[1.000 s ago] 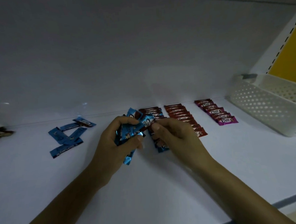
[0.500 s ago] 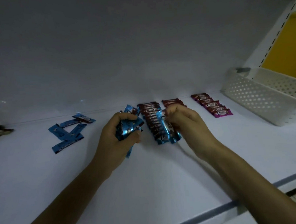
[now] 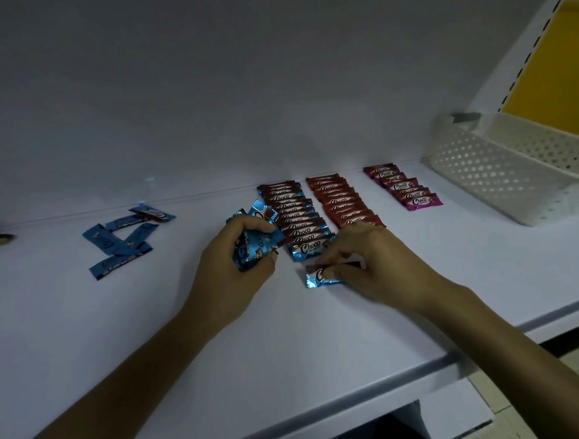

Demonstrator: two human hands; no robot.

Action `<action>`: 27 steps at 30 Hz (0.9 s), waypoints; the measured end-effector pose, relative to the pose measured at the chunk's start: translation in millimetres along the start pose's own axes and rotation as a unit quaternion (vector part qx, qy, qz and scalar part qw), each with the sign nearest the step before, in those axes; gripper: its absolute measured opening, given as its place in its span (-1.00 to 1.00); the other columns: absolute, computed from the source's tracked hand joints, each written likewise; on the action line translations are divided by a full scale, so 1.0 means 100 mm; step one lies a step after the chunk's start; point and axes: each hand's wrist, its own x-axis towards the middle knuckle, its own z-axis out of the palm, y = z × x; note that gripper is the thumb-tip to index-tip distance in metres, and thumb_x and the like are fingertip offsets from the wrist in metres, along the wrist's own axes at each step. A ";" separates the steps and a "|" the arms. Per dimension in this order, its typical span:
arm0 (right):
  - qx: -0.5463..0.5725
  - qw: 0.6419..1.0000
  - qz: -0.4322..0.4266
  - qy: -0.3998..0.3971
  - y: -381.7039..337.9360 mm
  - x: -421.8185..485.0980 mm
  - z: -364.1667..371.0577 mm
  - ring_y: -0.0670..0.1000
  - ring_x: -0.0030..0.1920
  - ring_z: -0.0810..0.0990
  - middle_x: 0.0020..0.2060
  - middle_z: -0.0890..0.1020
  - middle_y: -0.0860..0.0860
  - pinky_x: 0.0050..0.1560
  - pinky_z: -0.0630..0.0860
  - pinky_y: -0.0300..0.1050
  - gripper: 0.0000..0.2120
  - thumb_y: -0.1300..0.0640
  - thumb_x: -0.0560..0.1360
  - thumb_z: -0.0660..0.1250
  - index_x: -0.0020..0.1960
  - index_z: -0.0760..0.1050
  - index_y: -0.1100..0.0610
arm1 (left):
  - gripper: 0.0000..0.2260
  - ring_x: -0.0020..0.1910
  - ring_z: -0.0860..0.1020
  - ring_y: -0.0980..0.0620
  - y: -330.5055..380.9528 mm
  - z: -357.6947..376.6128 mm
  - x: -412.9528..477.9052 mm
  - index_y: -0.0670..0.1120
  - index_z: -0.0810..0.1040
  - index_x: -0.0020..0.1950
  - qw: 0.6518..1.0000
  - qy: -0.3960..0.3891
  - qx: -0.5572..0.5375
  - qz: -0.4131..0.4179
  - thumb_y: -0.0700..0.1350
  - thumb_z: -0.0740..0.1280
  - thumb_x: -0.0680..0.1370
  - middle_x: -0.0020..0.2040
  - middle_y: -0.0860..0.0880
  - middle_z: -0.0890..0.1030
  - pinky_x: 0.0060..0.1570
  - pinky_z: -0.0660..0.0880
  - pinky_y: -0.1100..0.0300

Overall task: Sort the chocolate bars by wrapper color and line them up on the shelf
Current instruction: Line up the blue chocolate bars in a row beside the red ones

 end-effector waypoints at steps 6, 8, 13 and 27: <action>-0.070 0.997 0.028 -0.008 0.06 -0.07 -0.08 -0.04 0.04 0.52 0.00 0.65 -0.04 0.00 0.49 0.00 -0.73 -0.02 0.46 0.40 0.13 0.63 0.02 | -0.71 0.00 0.59 0.09 -0.01 0.00 0.01 -0.02 0.50 0.04 1.000 -0.002 -0.001 -0.001 -0.36 0.40 0.46 0.11 0.05 0.56 -0.10 0.59 0.23; -0.083 0.996 0.037 -0.022 0.08 -0.08 -0.10 -0.04 0.06 0.49 -0.01 0.63 -0.07 0.02 0.46 0.02 -0.74 -0.02 0.45 0.41 0.12 0.63 -0.02 | -0.71 0.02 0.58 0.07 0.00 0.01 0.01 -0.02 0.50 0.04 1.000 -0.008 -0.006 -0.002 -0.36 0.39 0.46 0.12 0.05 0.56 -0.11 0.58 0.26; -0.090 0.994 0.050 0.022 0.04 -0.06 -0.05 0.01 0.05 0.51 -0.03 0.63 -0.05 -0.03 0.40 -0.04 -0.79 0.02 0.41 0.47 0.04 0.65 -0.02 | -0.69 0.00 0.58 0.10 0.01 0.01 -0.01 0.00 0.49 0.03 1.000 -0.017 -0.002 0.007 -0.37 0.39 0.46 0.10 0.11 0.55 -0.12 0.57 0.29; -0.063 0.988 0.075 0.115 -0.10 0.12 0.07 -0.03 -0.04 0.53 -0.04 0.64 0.00 -0.11 0.34 -0.19 -0.82 0.04 0.51 0.36 0.07 0.62 0.06 | -0.47 -0.02 0.59 0.25 0.12 0.02 -0.03 0.09 0.47 0.20 0.997 -0.048 -0.003 0.053 -0.49 0.33 0.45 0.11 0.17 0.54 -0.17 0.52 0.40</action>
